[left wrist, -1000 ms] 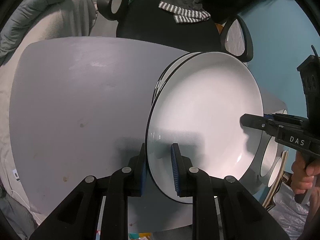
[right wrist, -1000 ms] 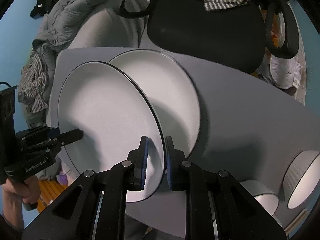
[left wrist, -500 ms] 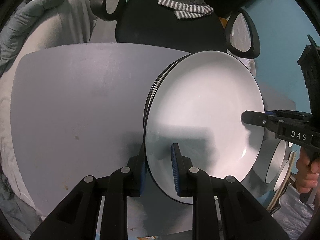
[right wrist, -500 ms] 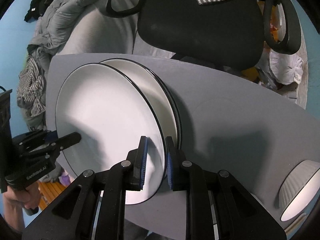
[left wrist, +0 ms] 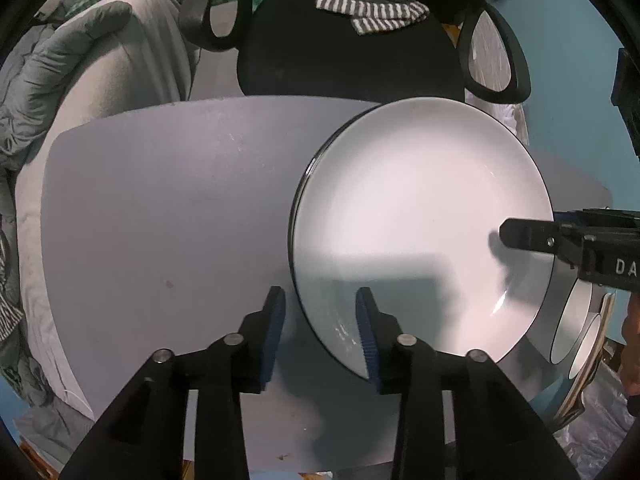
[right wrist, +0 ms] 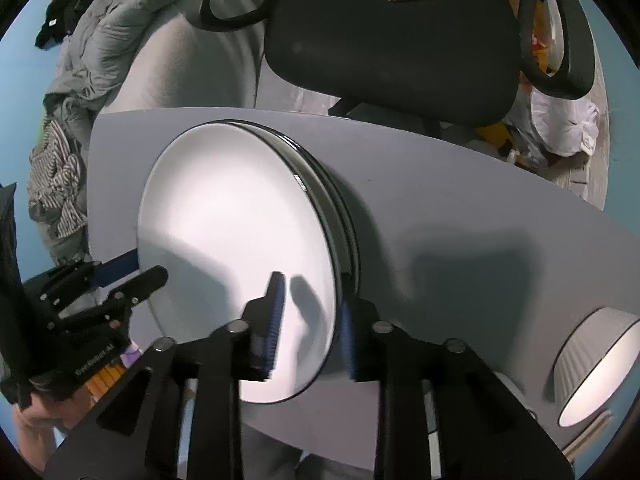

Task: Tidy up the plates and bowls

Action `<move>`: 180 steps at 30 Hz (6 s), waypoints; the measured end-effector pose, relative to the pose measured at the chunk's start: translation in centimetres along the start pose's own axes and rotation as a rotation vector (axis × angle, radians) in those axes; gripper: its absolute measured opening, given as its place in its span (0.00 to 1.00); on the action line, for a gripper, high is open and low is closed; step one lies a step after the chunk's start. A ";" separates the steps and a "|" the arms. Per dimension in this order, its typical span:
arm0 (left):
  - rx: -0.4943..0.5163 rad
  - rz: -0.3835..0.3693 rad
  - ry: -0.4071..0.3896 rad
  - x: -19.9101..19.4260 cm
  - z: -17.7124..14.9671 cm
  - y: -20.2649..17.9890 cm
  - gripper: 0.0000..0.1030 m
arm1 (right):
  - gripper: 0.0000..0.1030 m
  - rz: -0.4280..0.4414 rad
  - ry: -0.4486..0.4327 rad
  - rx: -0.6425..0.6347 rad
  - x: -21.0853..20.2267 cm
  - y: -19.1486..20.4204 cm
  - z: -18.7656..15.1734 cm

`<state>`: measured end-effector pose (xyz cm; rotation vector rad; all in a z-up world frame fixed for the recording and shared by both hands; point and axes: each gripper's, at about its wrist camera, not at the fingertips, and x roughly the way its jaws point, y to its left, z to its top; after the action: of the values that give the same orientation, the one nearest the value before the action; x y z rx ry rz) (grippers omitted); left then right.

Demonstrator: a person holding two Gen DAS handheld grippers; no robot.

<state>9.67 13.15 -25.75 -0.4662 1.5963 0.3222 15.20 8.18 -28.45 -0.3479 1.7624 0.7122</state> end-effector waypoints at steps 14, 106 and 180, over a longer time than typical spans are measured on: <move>-0.062 -0.103 -0.060 -2.4 -1.5 0.4 0.38 | 0.51 -0.243 -0.059 -0.067 -1.7 2.5 -1.3; 0.231 -0.170 -0.143 -2.6 -8.9 -19.9 0.74 | 0.69 -0.182 -0.265 0.175 -6.8 -13.8 -20.3; 0.139 -0.172 0.001 5.4 -8.0 -21.1 0.06 | 0.05 -0.138 -0.178 0.096 -3.0 -13.8 -17.4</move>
<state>12.60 -9.62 -28.97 -0.4919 1.5560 0.0802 10.66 -13.66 -26.61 -0.3273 1.5815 0.5413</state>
